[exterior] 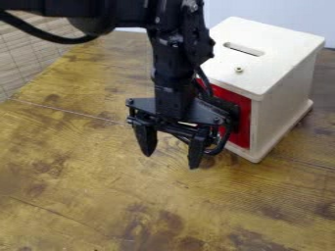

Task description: Close the drawer

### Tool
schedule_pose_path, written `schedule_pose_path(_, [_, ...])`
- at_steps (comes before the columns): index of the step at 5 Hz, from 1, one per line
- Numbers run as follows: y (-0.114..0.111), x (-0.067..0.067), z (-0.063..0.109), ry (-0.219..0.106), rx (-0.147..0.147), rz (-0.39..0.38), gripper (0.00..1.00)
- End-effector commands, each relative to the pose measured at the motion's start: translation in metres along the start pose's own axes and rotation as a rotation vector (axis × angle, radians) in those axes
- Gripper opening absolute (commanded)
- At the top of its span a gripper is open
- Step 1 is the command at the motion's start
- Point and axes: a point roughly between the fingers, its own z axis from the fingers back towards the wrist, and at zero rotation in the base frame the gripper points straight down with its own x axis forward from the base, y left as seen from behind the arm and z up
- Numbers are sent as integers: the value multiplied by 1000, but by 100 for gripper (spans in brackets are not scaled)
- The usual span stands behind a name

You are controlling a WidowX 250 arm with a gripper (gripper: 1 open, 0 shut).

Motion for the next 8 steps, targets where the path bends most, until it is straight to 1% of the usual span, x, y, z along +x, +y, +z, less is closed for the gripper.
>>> schedule_pose_path(1, [-7, 1, 39, -96, -40, -40, 100])
schedule_pose_path(2, [-4, -10, 32, -95, -39, -34, 100])
schedule_pose_path(3, [7, -14, 24, -107, -43, -22, 100])
schedule_pose_path(5, [28, -14, 29, -116, -55, -17, 100])
schedule_pose_path(6, [35, -13, 29, -118, -55, -14, 100])
schedule_pose_path(7, [42, -15, 24, -118, -52, 16, 100])
schedule_pose_path(8, [50, -19, 19, -134, -44, 62, 100])
